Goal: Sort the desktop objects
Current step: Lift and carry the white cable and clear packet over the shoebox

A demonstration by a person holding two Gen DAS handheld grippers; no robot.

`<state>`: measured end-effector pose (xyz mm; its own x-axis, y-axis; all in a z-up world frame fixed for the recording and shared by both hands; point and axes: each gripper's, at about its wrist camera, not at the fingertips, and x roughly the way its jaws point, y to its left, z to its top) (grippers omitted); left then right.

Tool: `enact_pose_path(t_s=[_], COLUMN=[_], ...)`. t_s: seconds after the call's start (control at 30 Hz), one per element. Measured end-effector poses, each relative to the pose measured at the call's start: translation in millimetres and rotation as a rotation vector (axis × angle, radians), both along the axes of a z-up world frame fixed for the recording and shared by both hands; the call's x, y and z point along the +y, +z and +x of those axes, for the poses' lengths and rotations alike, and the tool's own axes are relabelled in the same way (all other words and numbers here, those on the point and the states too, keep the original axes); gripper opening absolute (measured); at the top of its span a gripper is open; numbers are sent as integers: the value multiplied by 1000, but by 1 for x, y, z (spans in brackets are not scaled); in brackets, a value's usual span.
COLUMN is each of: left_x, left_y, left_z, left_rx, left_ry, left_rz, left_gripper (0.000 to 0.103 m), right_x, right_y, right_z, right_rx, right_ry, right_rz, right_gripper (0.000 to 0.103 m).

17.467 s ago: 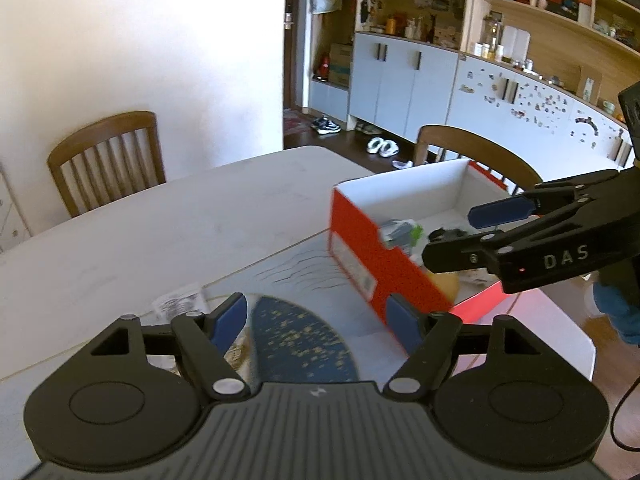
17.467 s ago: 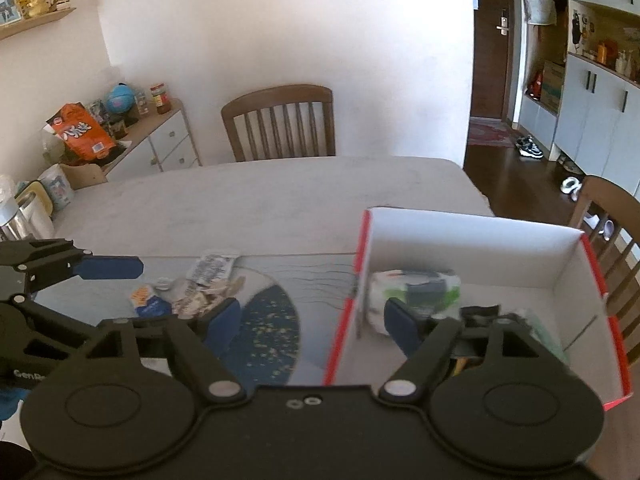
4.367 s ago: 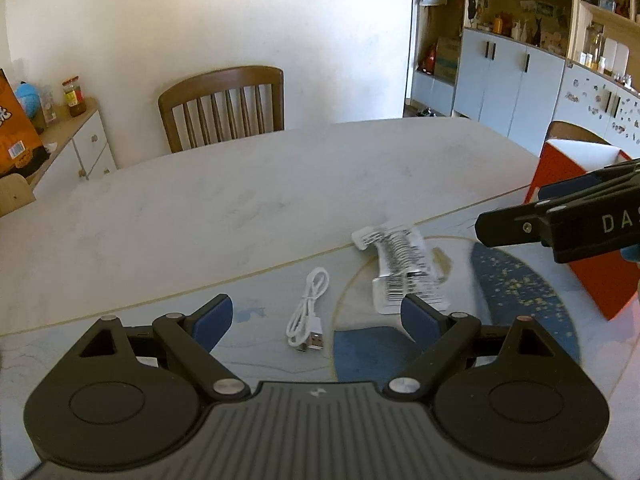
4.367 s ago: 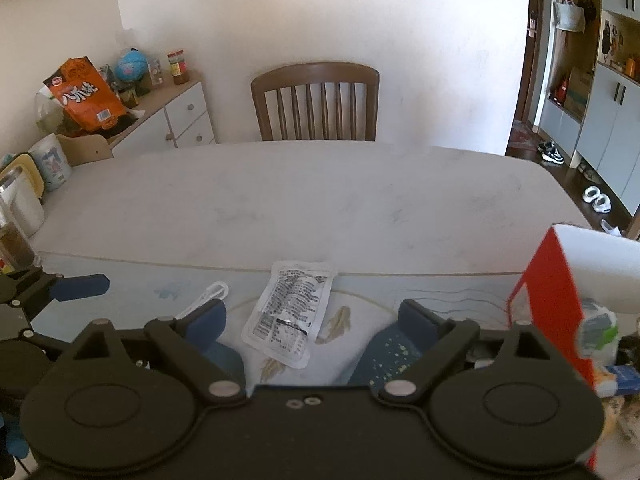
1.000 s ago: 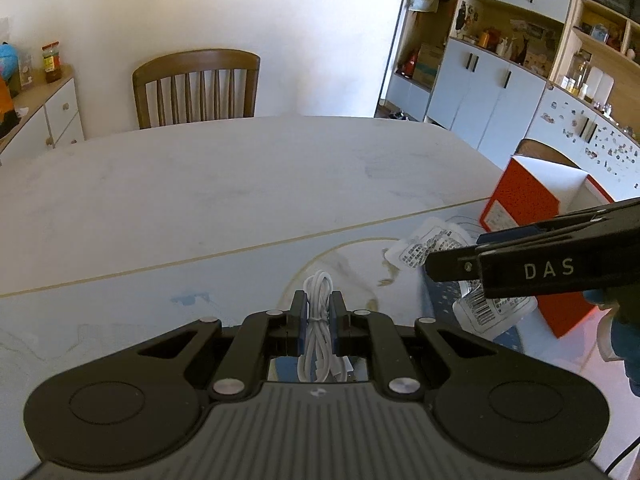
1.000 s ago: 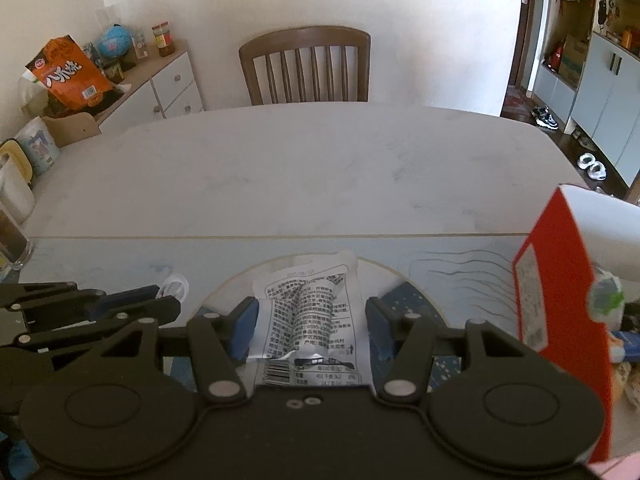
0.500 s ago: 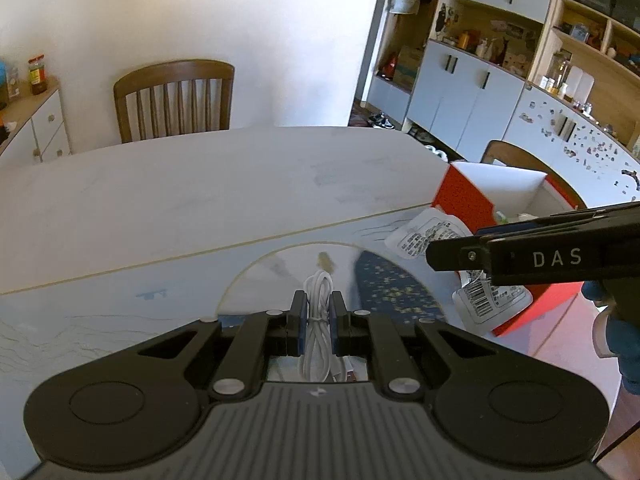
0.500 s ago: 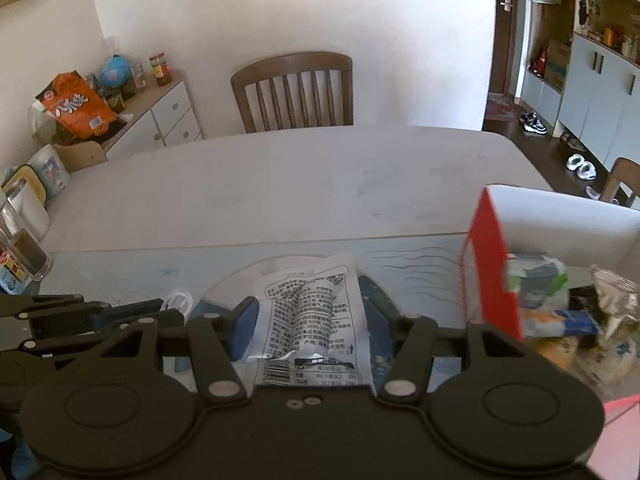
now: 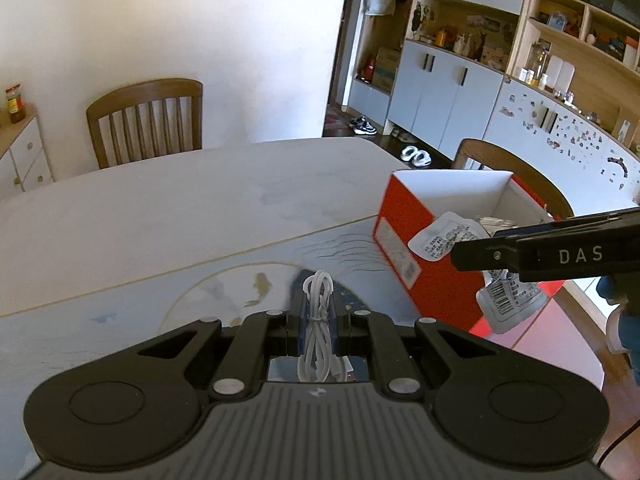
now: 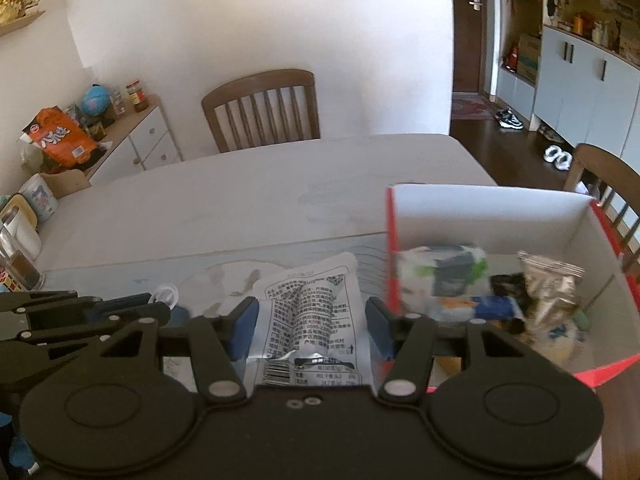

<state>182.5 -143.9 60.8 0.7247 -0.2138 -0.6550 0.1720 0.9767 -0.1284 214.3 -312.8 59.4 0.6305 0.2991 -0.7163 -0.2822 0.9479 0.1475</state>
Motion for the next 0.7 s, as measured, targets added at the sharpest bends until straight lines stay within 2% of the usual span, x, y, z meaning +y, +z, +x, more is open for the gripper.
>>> enact_pose_path(t_s=[0.7], left_x=[-117], left_y=[5], left_z=[34], left_rx=[-5], left_ry=[-95], left_rz=[30], left_gripper=[10], right_x=[-118], right_y=[1], right_z=[9], right_rx=[5], right_ry=[-79], right_rz=[19], right_gripper=[58])
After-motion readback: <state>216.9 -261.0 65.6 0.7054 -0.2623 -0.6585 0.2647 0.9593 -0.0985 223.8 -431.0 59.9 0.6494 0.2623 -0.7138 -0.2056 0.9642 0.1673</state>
